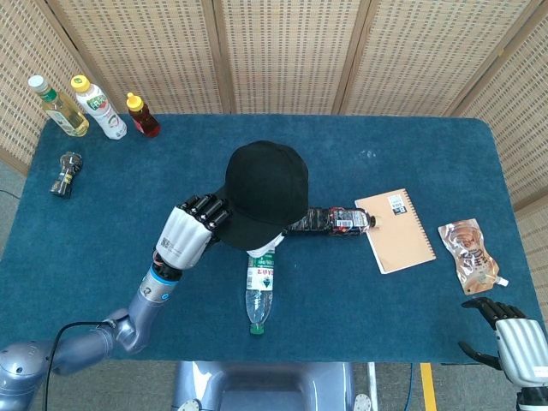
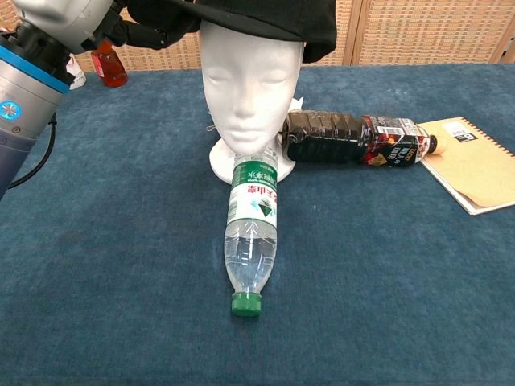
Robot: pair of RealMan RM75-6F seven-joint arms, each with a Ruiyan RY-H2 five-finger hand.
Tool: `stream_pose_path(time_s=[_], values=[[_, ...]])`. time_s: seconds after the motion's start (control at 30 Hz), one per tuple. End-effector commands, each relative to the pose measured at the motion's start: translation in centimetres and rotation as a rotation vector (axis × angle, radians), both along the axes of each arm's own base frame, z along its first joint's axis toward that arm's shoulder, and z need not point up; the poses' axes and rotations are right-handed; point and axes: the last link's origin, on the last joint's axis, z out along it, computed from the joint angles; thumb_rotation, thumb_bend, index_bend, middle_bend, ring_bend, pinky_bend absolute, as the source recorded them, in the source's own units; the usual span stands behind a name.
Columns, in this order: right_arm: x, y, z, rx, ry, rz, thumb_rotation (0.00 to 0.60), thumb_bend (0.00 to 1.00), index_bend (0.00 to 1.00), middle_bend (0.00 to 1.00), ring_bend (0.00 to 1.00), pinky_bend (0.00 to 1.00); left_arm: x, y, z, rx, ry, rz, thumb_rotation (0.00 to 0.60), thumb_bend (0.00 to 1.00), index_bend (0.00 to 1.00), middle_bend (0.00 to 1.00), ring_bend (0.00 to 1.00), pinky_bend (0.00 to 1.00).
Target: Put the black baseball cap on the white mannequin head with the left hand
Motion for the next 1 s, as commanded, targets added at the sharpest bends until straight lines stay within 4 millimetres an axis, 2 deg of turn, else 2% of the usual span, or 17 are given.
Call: stream_pose_path(time_s=[0.03, 0.2, 0.27, 0.43, 0.7, 1.0], values=[[0.0, 0.0, 0.0, -0.002, 0.0, 0.0, 0.6, 0.13, 0.35, 0.38, 0.43, 0.42, -0.3, -0.1, 0.1, -0.008, 0.012, 0.016, 0.6, 0.43, 0.69, 0.5, 0.42, 0.68], [0.0, 0.0, 0.0, -0.004, -0.002, 0.005, 0.6, 0.13, 0.35, 0.38, 0.43, 0.42, -0.7, -0.3, 0.3, -0.034, 0.039, 0.069, 0.6, 0.34, 0.56, 0.4, 0.33, 0.63], [0.1, 0.0, 0.0, -0.004, -0.003, 0.007, 0.6, 0.13, 0.35, 0.38, 0.43, 0.42, -0.8, -0.4, 0.6, -0.045, 0.047, 0.09, 0.6, 0.3, 0.47, 0.34, 0.27, 0.58], [0.2, 0.0, 0.0, -0.007, -0.004, 0.013, 0.6, 0.13, 0.35, 0.38, 0.43, 0.42, -0.6, -0.8, 1.5, -0.071, 0.053, 0.137, 0.6, 0.24, 0.33, 0.26, 0.19, 0.5], [0.3, 0.0, 0.1, -0.011, -0.004, 0.017, 0.6, 0.13, 0.35, 0.39, 0.44, 0.42, -0.7, -1.4, 2.5, -0.089, 0.101, 0.172, 0.6, 0.21, 0.24, 0.2, 0.12, 0.42], [0.4, 0.0, 0.1, -0.014, -0.005, 0.025, 0.6, 0.13, 0.35, 0.39, 0.44, 0.42, -2.2, -2.7, 3.7, -0.137, 0.149, 0.226, 0.6, 0.19, 0.22, 0.17, 0.08, 0.36]])
